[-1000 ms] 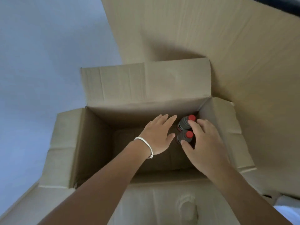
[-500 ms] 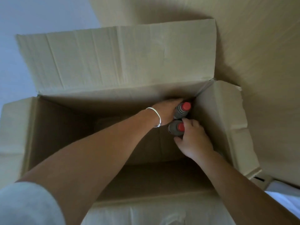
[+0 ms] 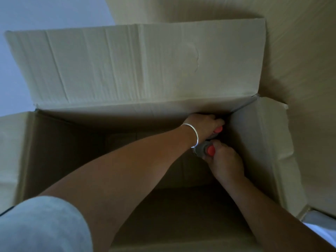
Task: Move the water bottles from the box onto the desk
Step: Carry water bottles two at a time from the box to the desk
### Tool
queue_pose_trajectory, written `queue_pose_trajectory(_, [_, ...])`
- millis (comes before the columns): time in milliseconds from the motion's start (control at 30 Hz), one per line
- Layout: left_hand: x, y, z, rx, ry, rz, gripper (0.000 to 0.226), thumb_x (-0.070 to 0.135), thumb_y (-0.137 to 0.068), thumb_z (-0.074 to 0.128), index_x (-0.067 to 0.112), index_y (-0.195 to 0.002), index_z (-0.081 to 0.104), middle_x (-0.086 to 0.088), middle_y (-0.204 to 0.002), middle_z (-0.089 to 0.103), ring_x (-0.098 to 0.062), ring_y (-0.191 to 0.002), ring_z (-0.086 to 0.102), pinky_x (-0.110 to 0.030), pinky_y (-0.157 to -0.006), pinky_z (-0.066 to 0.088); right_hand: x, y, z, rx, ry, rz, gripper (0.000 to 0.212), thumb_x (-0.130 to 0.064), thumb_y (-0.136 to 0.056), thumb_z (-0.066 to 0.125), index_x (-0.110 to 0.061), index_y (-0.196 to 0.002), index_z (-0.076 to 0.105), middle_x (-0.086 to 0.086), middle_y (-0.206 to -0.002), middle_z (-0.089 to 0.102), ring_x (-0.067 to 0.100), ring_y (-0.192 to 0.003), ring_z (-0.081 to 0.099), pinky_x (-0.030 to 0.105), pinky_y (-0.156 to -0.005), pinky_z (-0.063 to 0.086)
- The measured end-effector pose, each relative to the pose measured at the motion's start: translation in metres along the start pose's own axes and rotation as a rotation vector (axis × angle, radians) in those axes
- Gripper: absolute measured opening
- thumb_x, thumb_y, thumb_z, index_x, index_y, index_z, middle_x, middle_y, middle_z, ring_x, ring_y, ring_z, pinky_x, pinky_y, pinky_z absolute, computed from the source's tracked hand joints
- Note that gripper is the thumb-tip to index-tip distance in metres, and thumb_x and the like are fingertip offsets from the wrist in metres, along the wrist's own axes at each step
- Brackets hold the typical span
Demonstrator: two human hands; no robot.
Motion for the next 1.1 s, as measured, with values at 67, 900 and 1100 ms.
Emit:
queue_pose_trajectory(67, [-0.001,0.002,-0.003,0.030,0.039,-0.011,0.040,0.039,-0.098,0.051,0.020,-0.133,0.052,-0.010,-0.119,0.061,-0.033,-0.106,0.062,-0.037,-0.077,0.048,0.000,-0.001,0.000,0.018,0.007,-0.002,0.043,-0.033,-0.084,0.074,-0.019,-0.122,0.058,0.008,-0.117,0.066,0.032,-0.108,0.062,0.039,-0.083,0.052])
queue_pose_trajectory(900, [-0.008,0.241,-0.186,0.595,0.970,-0.144,0.027,0.049,-0.087,0.056,0.023,-0.096,0.057,0.008,-0.088,0.056,-0.004,-0.083,0.055,-0.021,-0.080,0.047,-0.107,0.160,-0.157,0.076,-0.984,-0.456,0.008,-0.023,-0.085,0.074,-0.016,-0.081,0.074,0.002,-0.085,0.076,0.017,-0.084,0.070,0.029,-0.074,0.055])
queue_pose_trajectory(1100, [0.016,0.320,-0.233,0.816,1.077,-0.372,0.033,0.040,-0.101,0.049,0.009,-0.108,0.056,-0.015,-0.090,0.065,-0.024,-0.085,0.067,-0.047,-0.086,0.056,-0.168,0.211,-0.199,-0.128,-1.203,-0.602,0.025,-0.026,-0.095,0.061,-0.002,-0.093,0.063,0.006,-0.078,0.072,0.020,-0.075,0.072,0.030,-0.068,0.055])
Point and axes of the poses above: each hand's wrist, its own y-axis away from the middle knuckle, its own z-axis out of the palm, x = y × z, the point moved 8 cm from there along -y, towards the middle knuckle
